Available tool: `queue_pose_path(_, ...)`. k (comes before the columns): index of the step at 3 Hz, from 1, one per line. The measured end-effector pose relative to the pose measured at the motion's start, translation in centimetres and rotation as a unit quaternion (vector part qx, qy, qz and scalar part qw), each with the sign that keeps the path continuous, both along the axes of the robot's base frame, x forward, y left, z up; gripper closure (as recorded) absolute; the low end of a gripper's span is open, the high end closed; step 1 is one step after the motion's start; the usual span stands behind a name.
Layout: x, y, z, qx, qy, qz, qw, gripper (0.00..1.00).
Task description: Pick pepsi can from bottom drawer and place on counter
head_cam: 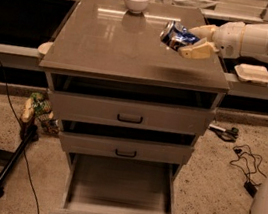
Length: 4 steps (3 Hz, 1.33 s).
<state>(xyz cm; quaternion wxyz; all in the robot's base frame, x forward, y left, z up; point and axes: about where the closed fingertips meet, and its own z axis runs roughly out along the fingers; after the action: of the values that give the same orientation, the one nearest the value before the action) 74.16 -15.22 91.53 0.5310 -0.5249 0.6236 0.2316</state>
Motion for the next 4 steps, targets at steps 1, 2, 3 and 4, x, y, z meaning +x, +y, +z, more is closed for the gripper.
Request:
queue_pose_path(1,1.3,1.0,-0.6,0.013,0.015,0.002,0.9998,1.0)
queue_pose_path(2,2.1,1.7,-1.5,0.018,0.029,0.005,0.9994,1.0)
queue_pose_path(3,2.6,2.9,-2.5,0.017,0.044,0.024,0.9986,0.81)
queue_pose_path(4,2.8,3.8,-3.3,0.013,0.058,0.04,0.9974,0.58)
